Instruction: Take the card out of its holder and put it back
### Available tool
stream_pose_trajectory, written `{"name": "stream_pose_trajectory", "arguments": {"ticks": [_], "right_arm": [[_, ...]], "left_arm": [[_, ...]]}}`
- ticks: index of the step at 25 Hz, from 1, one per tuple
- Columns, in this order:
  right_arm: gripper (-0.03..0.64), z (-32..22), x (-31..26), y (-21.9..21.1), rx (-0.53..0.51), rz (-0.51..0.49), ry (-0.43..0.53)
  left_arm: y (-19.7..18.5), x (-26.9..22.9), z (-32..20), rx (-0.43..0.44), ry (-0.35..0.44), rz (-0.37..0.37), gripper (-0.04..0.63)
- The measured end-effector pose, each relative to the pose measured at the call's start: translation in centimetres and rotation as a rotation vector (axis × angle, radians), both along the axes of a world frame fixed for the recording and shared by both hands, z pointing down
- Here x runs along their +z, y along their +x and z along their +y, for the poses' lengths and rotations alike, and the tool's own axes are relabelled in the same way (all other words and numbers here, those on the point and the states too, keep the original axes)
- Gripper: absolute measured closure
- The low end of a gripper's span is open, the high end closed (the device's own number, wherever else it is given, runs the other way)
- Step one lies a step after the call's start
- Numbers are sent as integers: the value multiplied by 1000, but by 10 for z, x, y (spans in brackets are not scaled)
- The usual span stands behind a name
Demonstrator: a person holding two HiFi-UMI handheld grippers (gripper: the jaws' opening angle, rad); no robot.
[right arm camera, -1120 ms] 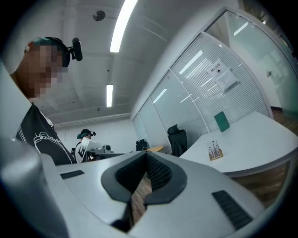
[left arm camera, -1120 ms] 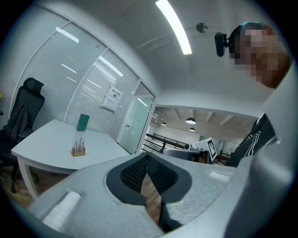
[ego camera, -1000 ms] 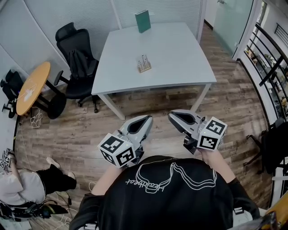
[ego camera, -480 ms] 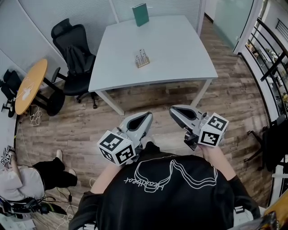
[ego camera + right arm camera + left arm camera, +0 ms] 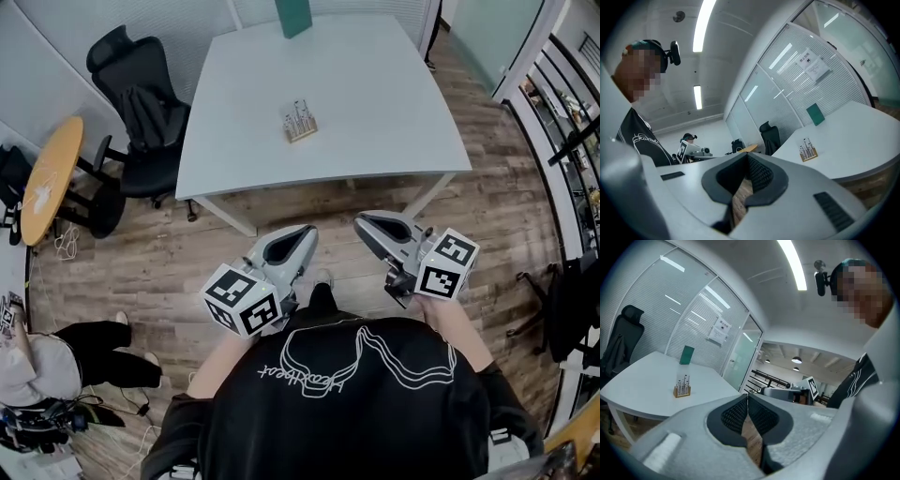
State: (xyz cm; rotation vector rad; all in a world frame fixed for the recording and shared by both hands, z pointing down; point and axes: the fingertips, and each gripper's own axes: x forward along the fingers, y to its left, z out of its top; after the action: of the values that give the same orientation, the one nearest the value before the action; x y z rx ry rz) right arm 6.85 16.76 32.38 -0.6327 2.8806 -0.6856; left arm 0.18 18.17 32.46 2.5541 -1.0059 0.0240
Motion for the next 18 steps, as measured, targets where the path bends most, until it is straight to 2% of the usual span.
{"name": "stream_pose_trajectory", "arguments": {"ticks": [4, 13, 18], "right_arm": [[607, -63, 3, -17, 11, 7, -26], [607, -147, 13, -34, 56, 23, -41], [607, -194, 18, -49, 81, 27, -53]], "left_arm": [[-16, 2, -65, 10, -21, 6, 581], [-39, 11, -151, 67, -3, 10, 580], [-56, 24, -199, 102, -11, -12, 580]]}}
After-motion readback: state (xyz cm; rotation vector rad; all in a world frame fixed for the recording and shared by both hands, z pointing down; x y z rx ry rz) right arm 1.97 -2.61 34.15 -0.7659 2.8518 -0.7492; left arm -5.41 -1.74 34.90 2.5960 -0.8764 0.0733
